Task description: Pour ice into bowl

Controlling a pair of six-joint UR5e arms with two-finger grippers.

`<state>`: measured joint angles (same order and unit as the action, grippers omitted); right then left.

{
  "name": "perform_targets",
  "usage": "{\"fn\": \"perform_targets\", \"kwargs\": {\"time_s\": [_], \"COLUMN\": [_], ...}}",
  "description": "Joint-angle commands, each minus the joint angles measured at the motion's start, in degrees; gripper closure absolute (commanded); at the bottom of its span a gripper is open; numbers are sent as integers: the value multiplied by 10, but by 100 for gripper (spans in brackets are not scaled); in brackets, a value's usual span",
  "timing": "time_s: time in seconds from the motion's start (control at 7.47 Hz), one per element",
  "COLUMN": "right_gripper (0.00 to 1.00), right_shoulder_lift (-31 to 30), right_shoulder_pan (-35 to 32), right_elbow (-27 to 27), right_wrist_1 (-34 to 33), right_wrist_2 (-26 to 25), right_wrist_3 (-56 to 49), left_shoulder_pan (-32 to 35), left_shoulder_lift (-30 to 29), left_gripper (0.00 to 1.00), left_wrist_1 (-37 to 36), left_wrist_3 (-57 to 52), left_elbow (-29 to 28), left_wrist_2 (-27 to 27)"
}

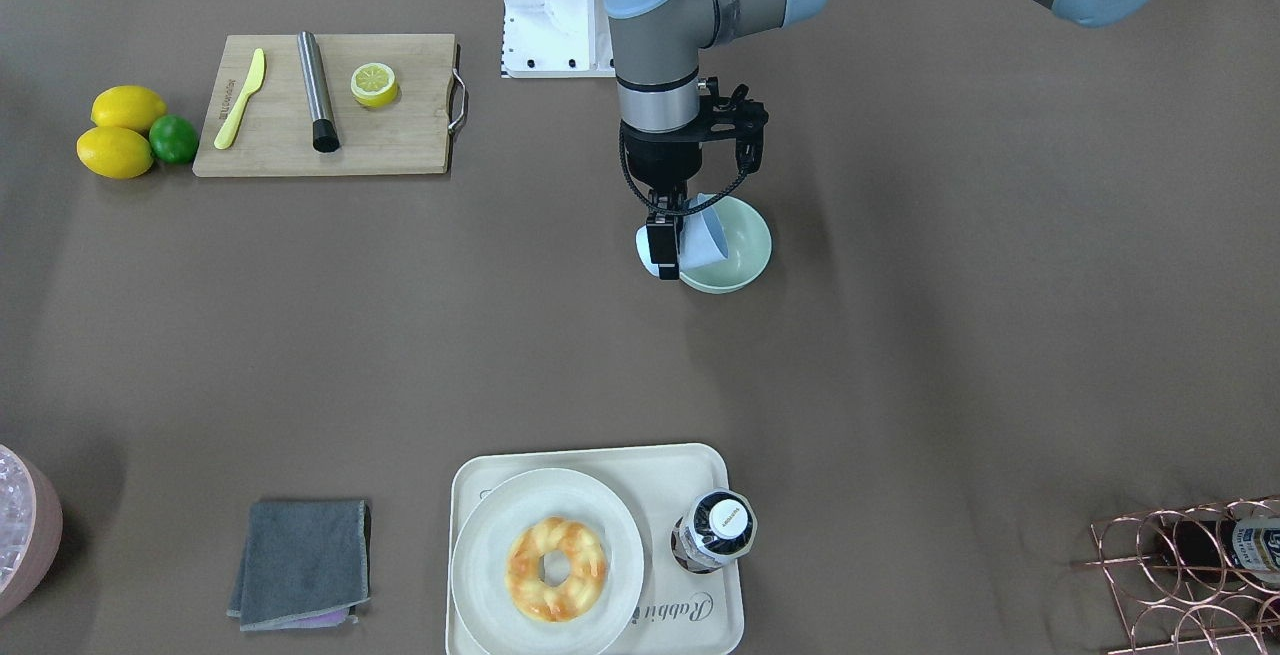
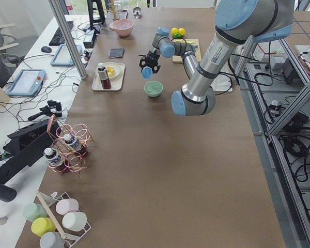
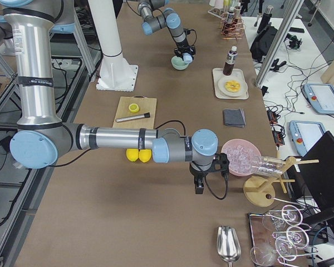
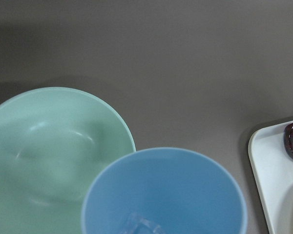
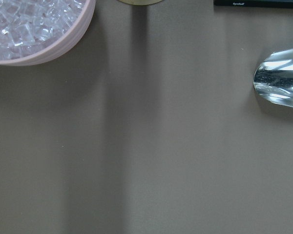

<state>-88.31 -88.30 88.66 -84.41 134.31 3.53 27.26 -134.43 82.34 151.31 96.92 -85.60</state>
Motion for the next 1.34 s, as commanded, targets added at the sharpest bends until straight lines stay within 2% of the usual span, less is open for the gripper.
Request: {"fn": "perform_targets", "kwargs": {"time_s": [0.0, 0.4, 0.54, 1.07, 1.21], "right_gripper": [1, 1, 1, 1, 1], "right_shoulder_lift": [5, 1, -1, -6, -6], "right_shoulder_pan": [-10, -10, -10, -10, -10], "right_elbow": [5, 27, 30, 46, 47], "right_wrist_1": [-7, -30, -30, -35, -39], "right_wrist_2": [-1, -4, -4, -4, -4], "right_wrist_3": [-2, 0, 0, 4, 3], "left_shoulder_pan": [2, 3, 6, 5, -1], "left_shoulder_lift": [3, 35, 45, 55, 56], "left_gripper": [47, 47, 47, 47, 47], "left_wrist_1": [20, 71, 104, 113, 114], "left_wrist_3": [37, 96, 123, 219, 244], "left_elbow": [0, 1, -1, -1, -1], "left_wrist_2": [2, 4, 25, 39, 68]}}
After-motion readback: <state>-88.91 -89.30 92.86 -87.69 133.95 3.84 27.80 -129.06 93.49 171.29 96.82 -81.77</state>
